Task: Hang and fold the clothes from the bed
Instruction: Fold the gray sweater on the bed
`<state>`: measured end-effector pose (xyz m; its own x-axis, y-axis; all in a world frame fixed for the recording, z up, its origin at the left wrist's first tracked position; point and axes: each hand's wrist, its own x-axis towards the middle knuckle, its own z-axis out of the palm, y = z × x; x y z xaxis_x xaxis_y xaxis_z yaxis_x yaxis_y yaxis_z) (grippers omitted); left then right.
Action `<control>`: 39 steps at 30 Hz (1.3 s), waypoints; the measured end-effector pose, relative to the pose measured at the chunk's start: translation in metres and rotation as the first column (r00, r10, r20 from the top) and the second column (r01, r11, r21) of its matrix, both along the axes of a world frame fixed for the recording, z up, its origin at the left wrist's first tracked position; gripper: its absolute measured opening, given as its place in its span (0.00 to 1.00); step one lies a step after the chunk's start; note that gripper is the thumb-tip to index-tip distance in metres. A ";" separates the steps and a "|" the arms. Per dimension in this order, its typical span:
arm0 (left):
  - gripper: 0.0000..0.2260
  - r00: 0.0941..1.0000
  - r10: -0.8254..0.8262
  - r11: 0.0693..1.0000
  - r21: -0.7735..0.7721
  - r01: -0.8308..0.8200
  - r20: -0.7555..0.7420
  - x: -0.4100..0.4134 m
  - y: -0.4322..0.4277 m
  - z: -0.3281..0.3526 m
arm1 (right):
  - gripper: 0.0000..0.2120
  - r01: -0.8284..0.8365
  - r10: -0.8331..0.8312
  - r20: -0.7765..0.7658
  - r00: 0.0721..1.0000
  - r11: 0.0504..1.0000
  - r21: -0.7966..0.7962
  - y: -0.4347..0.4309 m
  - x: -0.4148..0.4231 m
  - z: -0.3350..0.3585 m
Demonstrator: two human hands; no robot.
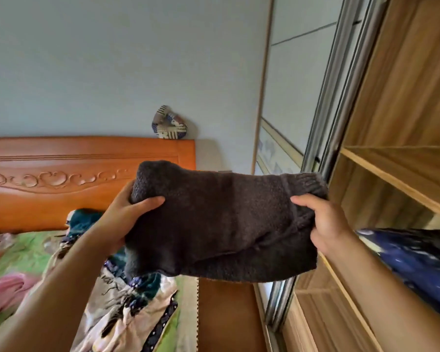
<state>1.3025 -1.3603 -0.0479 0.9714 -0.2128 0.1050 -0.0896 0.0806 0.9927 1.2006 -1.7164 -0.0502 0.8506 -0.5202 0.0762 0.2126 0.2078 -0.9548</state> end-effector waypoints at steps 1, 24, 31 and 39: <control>0.32 0.999 -0.045 0.999 0.008 0.045 0.010 0.014 -0.014 0.007 | 0.17 0.041 -0.040 0.007 0.999 0.999 -0.037 -0.009 0.001 0.007; 0.29 0.536 -0.790 0.606 0.247 0.756 0.297 0.120 -0.360 0.191 | 0.15 0.774 -0.857 0.185 0.481 0.315 -0.549 -0.101 -0.101 0.194; 0.24 0.398 -0.893 0.441 0.228 0.868 0.212 0.051 -0.476 0.192 | 0.11 0.876 -0.978 0.138 0.156 0.073 -0.476 -0.151 -0.181 0.200; 0.18 0.323 -0.926 0.367 0.260 0.893 0.197 0.025 -0.615 0.183 | 0.11 0.876 -0.997 0.043 -0.067 -0.080 -0.475 -0.253 -0.217 0.180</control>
